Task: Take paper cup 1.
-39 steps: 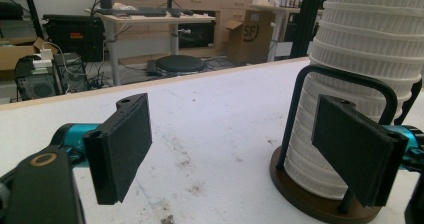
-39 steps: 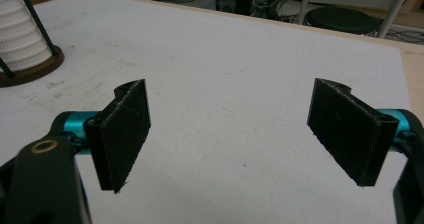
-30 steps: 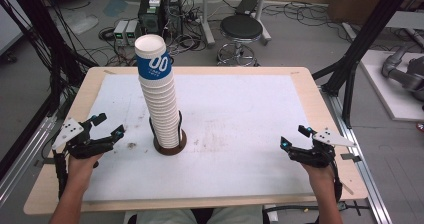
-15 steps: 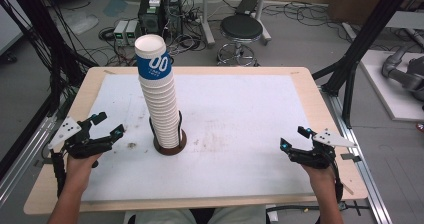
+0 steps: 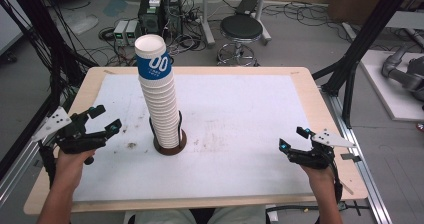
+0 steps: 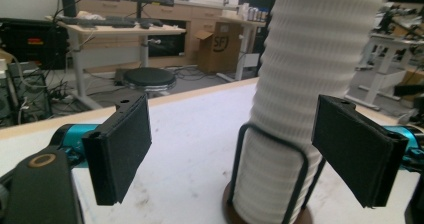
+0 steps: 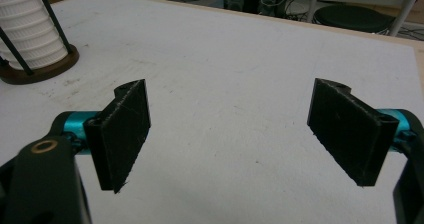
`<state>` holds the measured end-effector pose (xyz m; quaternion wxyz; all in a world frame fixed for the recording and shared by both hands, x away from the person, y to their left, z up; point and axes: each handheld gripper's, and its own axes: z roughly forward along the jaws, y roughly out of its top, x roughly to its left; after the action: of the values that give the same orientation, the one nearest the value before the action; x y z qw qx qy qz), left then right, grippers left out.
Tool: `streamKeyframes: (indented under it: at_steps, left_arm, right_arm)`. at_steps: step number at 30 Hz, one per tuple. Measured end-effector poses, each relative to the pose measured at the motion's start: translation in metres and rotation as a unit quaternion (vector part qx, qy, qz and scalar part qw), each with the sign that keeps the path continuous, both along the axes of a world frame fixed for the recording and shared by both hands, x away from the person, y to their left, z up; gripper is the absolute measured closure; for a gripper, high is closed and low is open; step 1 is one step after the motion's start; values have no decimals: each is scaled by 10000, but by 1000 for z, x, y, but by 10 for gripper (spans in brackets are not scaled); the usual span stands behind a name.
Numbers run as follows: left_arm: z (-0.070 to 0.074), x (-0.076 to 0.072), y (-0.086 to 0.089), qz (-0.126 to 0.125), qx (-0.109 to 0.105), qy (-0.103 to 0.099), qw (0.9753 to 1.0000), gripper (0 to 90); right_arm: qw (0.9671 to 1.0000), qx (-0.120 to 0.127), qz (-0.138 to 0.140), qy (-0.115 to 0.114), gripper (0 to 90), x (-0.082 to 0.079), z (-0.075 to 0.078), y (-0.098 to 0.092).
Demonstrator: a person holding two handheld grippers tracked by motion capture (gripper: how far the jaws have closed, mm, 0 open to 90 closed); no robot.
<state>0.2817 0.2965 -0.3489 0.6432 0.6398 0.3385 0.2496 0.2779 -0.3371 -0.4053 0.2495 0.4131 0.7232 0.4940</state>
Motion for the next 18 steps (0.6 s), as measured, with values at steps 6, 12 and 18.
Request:
streamKeyframes:
  at_steps: [6,12,18]
  left_arm:
    - [57,3,-11,-407,54,-207,9989,158]
    - [108,16,-30,-705,225,-307,9968,158]
    - [146,28,-51,-824,449,-370,9949,159]
  right_arm:
    - [10000,-7,5,3,178,-1,1,1]
    - [10000,12,18,-13,178,-2,2,2]
    - [10000,4,5,-27,178,-2,2,0]
